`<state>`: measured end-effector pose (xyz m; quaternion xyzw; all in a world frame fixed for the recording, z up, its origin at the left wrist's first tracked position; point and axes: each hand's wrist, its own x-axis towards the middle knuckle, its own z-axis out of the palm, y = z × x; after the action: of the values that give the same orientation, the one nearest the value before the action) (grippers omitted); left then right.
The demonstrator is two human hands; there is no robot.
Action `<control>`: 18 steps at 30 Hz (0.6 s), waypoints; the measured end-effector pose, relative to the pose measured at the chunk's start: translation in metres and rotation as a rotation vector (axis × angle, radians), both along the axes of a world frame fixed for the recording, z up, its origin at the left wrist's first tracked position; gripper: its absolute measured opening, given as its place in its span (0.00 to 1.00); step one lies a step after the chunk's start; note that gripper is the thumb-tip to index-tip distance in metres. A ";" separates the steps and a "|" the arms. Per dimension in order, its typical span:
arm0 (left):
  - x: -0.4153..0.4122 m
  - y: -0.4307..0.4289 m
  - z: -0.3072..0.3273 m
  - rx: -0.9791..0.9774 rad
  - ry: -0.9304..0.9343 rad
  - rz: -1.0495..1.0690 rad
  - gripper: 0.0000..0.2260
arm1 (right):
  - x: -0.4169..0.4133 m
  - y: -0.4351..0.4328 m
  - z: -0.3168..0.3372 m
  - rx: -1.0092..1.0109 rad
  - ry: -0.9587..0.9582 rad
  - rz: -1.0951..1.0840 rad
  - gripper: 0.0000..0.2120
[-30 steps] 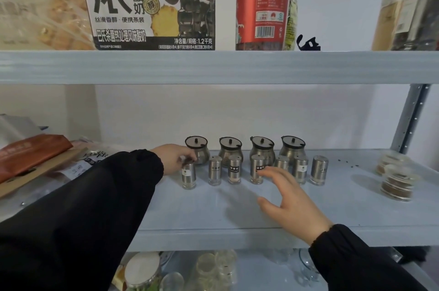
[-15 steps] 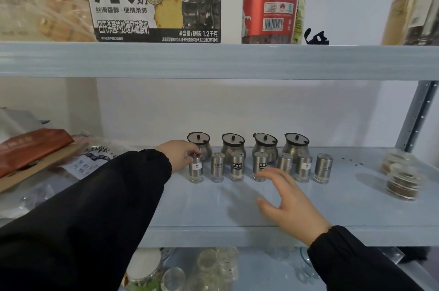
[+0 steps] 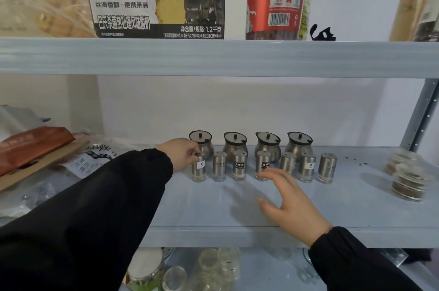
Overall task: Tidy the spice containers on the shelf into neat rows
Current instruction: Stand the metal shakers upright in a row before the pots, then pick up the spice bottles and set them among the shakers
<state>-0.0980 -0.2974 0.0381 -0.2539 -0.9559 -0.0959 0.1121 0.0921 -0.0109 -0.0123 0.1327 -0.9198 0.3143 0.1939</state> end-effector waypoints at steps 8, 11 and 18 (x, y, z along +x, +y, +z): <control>-0.003 -0.003 -0.006 0.029 -0.010 0.000 0.06 | -0.003 -0.001 -0.002 0.008 -0.013 -0.003 0.23; -0.003 -0.002 -0.006 0.024 -0.014 -0.003 0.05 | -0.003 -0.002 -0.001 -0.001 -0.014 -0.001 0.23; -0.002 -0.003 -0.005 0.035 -0.025 -0.001 0.05 | -0.003 -0.002 -0.001 0.002 -0.011 -0.008 0.23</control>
<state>-0.1003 -0.3002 0.0333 -0.2510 -0.9553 -0.1160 0.1046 0.0895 -0.0124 -0.0136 0.1276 -0.9216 0.3135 0.1898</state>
